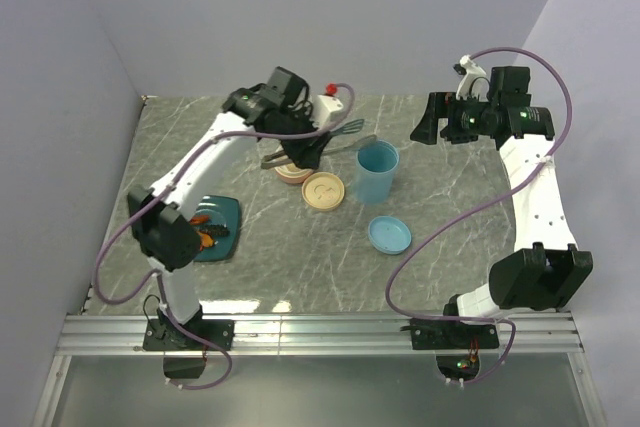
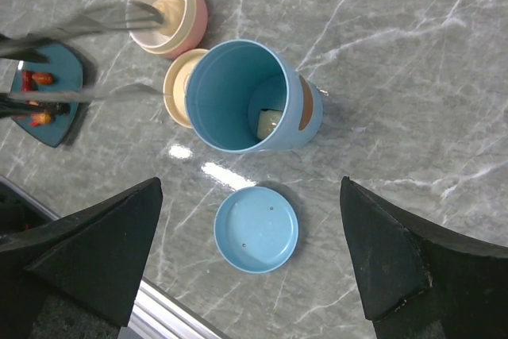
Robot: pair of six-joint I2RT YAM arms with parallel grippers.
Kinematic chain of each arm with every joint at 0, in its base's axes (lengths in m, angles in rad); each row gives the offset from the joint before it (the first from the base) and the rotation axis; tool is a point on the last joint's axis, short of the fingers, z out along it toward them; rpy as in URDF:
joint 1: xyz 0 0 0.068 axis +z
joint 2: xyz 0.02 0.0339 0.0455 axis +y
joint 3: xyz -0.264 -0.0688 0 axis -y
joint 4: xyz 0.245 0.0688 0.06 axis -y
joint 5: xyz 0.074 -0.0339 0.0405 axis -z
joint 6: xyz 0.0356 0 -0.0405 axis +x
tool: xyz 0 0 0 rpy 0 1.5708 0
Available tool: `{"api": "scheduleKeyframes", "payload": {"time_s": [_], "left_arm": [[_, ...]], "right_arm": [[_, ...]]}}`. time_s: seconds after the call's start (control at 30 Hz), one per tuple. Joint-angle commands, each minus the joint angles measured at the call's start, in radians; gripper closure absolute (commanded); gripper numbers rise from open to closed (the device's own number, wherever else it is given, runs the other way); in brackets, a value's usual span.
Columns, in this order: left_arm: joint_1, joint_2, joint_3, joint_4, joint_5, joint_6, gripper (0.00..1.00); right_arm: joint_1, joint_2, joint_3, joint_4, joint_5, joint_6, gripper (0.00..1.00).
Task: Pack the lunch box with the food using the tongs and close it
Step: Place the food into the lunch box, then pick up the food using the clamp
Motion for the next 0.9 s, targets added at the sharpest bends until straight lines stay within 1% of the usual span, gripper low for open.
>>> {"api": "scheduleKeyframes", "payload": {"time_s": [0.0,0.03,0.1,0.13,0.17,0.2,0.23,0.27,0.33,0.4,0.43,0.5,0.53,0.67,0.7,0.87], "left_arm": [[0.077,-0.186,-0.070,-0.012,0.026,-0.006,0.46],[0.095,-0.244,-0.132,-0.016,0.026,0.002,0.46],[0.164,-0.300,-0.203,-0.035,0.020,0.031,0.46],[0.190,-0.361,-0.278,-0.038,0.012,0.046,0.47],[0.254,-0.390,-0.318,-0.033,0.003,0.057,0.47],[0.289,-0.422,-0.360,-0.039,0.007,0.068,0.47],[0.322,-0.479,-0.433,-0.053,0.011,0.083,0.47],[0.385,-0.507,-0.469,-0.062,0.014,0.124,0.47],[0.437,-0.585,-0.573,-0.099,0.006,0.170,0.46],[0.502,-0.634,-0.639,-0.130,0.000,0.256,0.46],[0.546,-0.675,-0.695,-0.160,0.001,0.314,0.46],[0.588,-0.708,-0.762,-0.191,-0.002,0.368,0.46],[0.630,-0.728,-0.780,-0.223,-0.005,0.412,0.46],[0.700,-0.766,-0.878,-0.259,-0.012,0.495,0.46],[0.709,-0.775,-0.918,-0.268,-0.015,0.514,0.46],[0.728,-0.814,-0.992,-0.285,-0.080,0.600,0.46]], "right_arm": [[-0.004,0.001,0.060,-0.015,-0.030,-0.019,0.00],[-0.004,0.003,0.063,-0.018,-0.030,-0.022,0.00],[-0.004,0.004,0.064,-0.029,-0.032,-0.034,0.00],[-0.004,0.004,0.064,-0.033,-0.033,-0.037,0.00],[-0.004,0.006,0.061,-0.035,-0.036,-0.045,0.00],[-0.004,0.004,0.058,-0.033,-0.038,-0.046,0.00],[-0.004,0.004,0.052,-0.032,-0.038,-0.048,0.00],[-0.004,0.004,0.048,-0.029,-0.038,-0.051,0.00],[-0.004,0.007,0.046,-0.029,-0.045,-0.051,0.00],[-0.004,0.016,0.047,-0.033,-0.055,-0.052,0.00],[-0.004,0.018,0.051,-0.035,-0.062,-0.051,0.00],[-0.004,0.022,0.055,-0.035,-0.072,-0.049,0.00],[-0.002,0.024,0.058,-0.036,-0.075,-0.048,0.00],[-0.002,0.029,0.066,-0.035,-0.090,-0.040,0.00],[-0.002,0.029,0.067,-0.035,-0.093,-0.039,0.00],[-0.002,0.029,0.067,-0.041,-0.096,-0.046,0.00]]}}
